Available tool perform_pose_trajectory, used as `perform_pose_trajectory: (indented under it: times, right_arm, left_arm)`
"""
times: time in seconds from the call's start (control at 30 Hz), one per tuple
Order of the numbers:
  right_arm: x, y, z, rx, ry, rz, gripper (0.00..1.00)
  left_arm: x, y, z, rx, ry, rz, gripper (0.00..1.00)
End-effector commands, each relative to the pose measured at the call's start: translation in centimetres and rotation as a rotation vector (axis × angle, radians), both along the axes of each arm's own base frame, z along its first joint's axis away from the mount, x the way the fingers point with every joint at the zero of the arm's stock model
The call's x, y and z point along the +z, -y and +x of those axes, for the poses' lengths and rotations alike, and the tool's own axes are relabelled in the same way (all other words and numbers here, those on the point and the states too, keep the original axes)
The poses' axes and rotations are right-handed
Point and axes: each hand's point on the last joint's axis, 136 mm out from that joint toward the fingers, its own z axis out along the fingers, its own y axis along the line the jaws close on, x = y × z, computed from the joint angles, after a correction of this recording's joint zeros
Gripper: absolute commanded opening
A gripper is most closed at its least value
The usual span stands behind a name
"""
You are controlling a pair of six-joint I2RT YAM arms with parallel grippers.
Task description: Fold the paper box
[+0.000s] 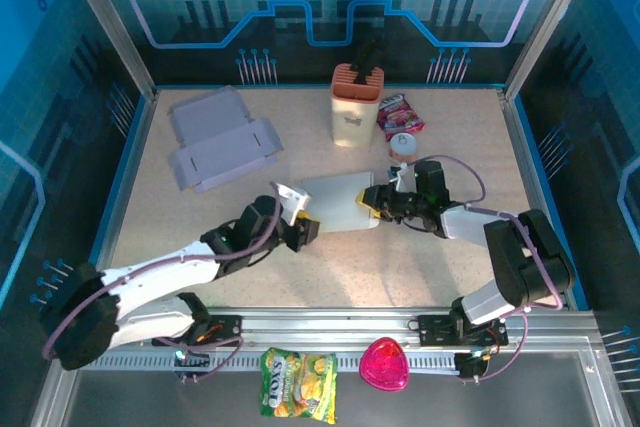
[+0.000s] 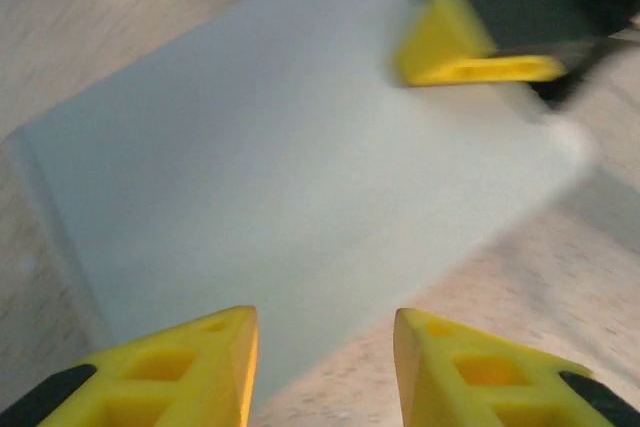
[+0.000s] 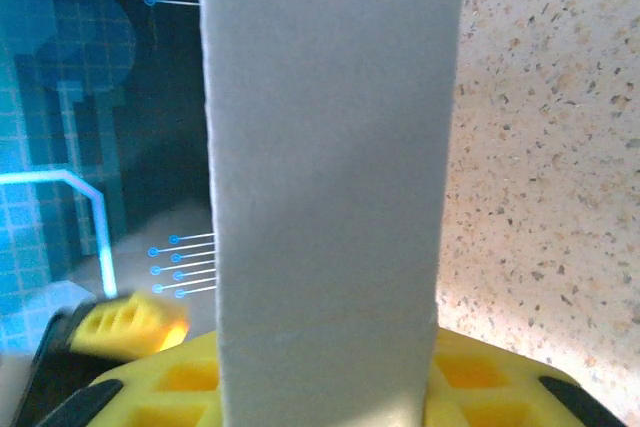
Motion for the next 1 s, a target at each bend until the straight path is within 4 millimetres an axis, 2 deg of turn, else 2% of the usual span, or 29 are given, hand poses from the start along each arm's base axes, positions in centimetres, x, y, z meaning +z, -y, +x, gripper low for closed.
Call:
perform_pose_trajectory:
  times: [0.0, 0.1, 0.37, 0.47, 0.97]
  right_arm:
    - [1.1, 0.7, -1.0, 0.007, -0.081, 0.021, 0.34]
    - [1.9, 1.2, -1.6, 0.018, -0.12, 0.018, 0.33]
    - [4.0, 2.3, -2.3, 0.003, -0.173, 0.045, 0.32]
    - [4.2, 2.5, -2.3, -0.001, -0.18, 0.049, 0.32]
    - [4.4, 2.5, -3.3, 0.013, -0.223, 0.092, 0.32]
  left_arm:
    - [-0.5, -0.7, -0.9, -0.13, 0.285, 0.369, 0.43]
    - [-0.2, -0.2, -1.0, -0.162, 0.402, 0.477, 0.45]
    - [-0.6, 0.9, 0.5, -0.197, 0.509, 0.654, 0.48]
    - [-1.4, 1.8, 0.3, -0.229, 0.538, 0.699, 0.49]
    - [-2.7, 2.8, 3.7, -0.131, 0.623, 0.856, 0.52]
